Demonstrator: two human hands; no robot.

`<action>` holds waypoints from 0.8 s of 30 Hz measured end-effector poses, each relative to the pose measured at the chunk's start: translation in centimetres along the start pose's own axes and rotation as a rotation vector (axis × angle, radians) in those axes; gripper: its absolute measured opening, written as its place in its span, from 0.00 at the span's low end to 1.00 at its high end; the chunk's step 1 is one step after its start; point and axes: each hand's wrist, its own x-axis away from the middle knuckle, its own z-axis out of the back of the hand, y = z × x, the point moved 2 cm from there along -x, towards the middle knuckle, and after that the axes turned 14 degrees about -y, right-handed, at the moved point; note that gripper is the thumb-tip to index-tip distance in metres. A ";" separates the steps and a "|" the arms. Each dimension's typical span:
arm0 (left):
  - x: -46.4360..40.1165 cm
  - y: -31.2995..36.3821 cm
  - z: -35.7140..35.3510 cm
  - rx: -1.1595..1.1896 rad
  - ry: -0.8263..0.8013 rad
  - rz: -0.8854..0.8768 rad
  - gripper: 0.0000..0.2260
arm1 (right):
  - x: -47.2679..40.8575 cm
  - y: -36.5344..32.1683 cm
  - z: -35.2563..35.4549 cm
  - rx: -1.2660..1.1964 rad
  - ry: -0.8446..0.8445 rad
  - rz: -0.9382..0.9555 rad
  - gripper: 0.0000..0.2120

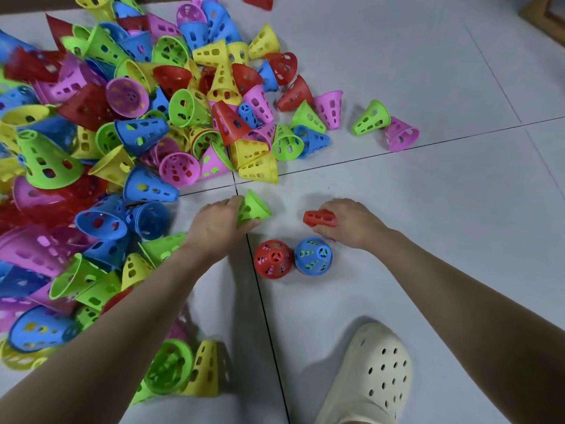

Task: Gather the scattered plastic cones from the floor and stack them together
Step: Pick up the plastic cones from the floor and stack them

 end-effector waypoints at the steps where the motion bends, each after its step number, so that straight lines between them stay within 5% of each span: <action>1: 0.5 0.1 0.0 0.033 0.004 -0.003 0.24 | 0.1 0.4 -0.1 -0.072 0.021 -0.006 0.18; 7: 3.6 0.6 0.5 0.361 0.029 -0.082 0.29 | 4.1 0.0 0.5 -0.618 0.426 0.048 0.14; 13: 6.4 3.1 3.9 0.734 0.176 -0.216 0.20 | 10.1 -2.4 -0.3 -0.971 0.590 0.151 0.15; 17: 7.0 4.8 4.6 0.533 0.114 -0.318 0.20 | 11.4 -3.3 -2.0 -0.930 0.586 0.174 0.25; 24: 6.6 5.0 1.0 0.309 -0.106 -0.299 0.21 | 11.0 -4.0 -4.5 -0.809 0.477 0.203 0.18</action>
